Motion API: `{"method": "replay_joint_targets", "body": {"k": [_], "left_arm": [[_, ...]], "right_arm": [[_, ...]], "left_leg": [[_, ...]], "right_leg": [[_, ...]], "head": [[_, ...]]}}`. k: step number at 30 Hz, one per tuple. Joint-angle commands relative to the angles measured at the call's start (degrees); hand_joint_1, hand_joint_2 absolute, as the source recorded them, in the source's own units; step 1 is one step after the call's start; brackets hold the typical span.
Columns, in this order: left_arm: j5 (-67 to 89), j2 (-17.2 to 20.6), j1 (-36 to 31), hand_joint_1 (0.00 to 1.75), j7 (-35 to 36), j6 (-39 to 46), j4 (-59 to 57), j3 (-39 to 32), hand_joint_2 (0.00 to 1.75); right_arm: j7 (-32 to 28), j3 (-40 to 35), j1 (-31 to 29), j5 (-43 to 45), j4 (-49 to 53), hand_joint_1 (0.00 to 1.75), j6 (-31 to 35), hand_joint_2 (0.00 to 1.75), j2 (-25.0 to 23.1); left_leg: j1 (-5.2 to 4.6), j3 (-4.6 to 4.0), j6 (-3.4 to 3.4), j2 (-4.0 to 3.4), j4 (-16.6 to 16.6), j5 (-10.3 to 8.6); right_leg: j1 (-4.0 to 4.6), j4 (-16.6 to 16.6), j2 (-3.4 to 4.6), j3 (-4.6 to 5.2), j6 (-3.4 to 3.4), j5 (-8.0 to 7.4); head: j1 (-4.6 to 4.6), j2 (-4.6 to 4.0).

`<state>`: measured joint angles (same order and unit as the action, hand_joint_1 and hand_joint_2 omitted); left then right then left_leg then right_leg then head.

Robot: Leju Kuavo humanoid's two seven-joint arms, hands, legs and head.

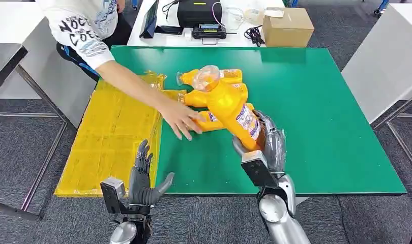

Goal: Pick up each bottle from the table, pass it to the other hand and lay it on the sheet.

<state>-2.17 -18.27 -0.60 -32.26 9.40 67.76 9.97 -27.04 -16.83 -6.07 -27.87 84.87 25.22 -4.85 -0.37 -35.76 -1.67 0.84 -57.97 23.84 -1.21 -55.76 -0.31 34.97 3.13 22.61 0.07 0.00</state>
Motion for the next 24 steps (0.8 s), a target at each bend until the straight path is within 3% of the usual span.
{"method": "replay_joint_targets", "body": {"k": [1, 8, 24], "left_arm": [[-8.60, 4.11, -1.01, 0.00, 5.26, -11.67, 2.59, 4.83, 1.75], [-9.03, 4.05, -2.49, 0.00, 6.32, -11.65, -0.55, 6.45, 1.75], [-9.23, 3.71, -2.92, 0.00, 6.65, -11.12, -4.15, 6.24, 1.75]], "right_arm": [[-4.69, -0.02, 2.09, -0.03, -10.75, 1.75, -3.39, 1.75, -3.65], [-6.93, -6.63, 1.07, -4.57, -18.28, 1.75, 1.41, 1.75, -7.14], [-5.75, -12.09, -1.19, -3.78, -22.54, 1.75, -0.42, 1.75, -7.72]], "left_leg": [[0.10, 0.30, 0.11, -0.05, 0.09, 0.09], [0.16, 0.46, 0.18, -0.30, 0.07, 0.20], [0.13, 0.35, 0.16, -0.17, 0.07, 0.14]], "right_leg": [[0.10, 0.11, 0.02, -0.29, -0.14, 0.07], [0.16, 0.08, 0.26, -0.38, -0.23, 0.10], [0.12, 0.08, 0.13, -0.31, -0.20, 0.10]], "head": [[0.00, 0.00], [0.00, 0.00], [0.02, 0.00]]}}
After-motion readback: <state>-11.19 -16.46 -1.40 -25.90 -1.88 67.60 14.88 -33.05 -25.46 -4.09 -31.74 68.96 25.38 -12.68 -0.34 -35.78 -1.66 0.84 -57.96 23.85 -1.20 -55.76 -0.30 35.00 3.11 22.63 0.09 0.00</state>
